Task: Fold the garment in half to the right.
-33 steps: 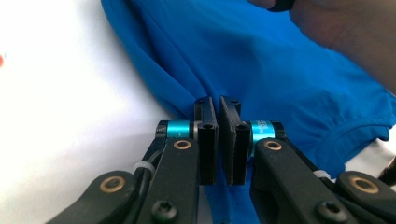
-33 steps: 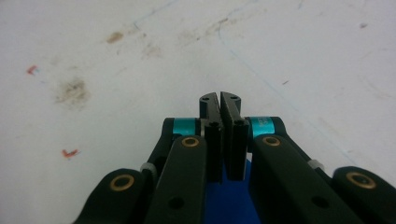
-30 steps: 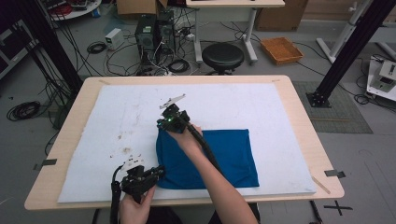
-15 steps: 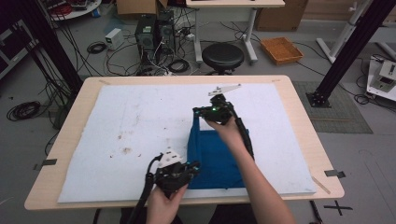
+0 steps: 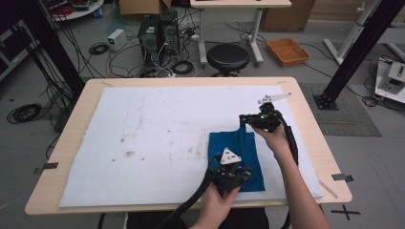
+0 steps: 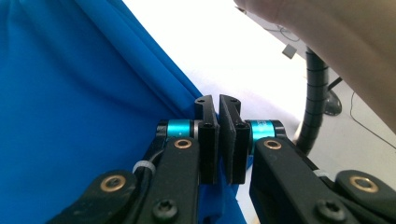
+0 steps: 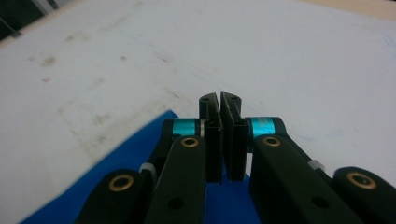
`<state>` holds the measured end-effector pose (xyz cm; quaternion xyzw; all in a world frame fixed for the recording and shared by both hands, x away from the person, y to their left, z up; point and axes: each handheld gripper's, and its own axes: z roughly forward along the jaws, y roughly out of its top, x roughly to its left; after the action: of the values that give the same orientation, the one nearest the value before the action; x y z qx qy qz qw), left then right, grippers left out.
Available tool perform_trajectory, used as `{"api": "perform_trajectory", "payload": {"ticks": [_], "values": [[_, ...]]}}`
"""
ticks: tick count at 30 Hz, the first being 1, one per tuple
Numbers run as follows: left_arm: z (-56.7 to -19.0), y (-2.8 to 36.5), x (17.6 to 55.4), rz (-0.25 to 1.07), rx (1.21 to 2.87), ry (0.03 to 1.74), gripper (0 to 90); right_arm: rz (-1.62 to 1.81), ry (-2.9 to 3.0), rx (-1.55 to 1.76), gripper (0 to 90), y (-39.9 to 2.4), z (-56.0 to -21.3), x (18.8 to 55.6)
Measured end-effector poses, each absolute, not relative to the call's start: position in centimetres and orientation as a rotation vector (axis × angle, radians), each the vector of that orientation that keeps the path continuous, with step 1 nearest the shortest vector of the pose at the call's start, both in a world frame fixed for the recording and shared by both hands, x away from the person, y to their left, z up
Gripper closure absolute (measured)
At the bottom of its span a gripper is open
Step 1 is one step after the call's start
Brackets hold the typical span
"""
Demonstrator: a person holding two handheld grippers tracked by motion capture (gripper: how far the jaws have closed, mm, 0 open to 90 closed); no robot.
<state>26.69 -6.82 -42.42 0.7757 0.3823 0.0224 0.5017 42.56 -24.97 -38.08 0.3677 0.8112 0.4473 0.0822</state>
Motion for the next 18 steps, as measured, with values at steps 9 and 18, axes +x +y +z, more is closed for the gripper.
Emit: {"api": "perform_trajectory", "payload": {"ticks": [9,18], "values": [[-42.1,-7.6,26.7,0.019,1.820,0.790,60.2,1.211,2.204,1.283,71.5,-27.7,-39.1,41.6],[-40.0,1.0,27.4,0.186,1.786,0.825,54.9,1.271,2.146,1.363,67.7,-28.7,-39.9,37.8]]}}
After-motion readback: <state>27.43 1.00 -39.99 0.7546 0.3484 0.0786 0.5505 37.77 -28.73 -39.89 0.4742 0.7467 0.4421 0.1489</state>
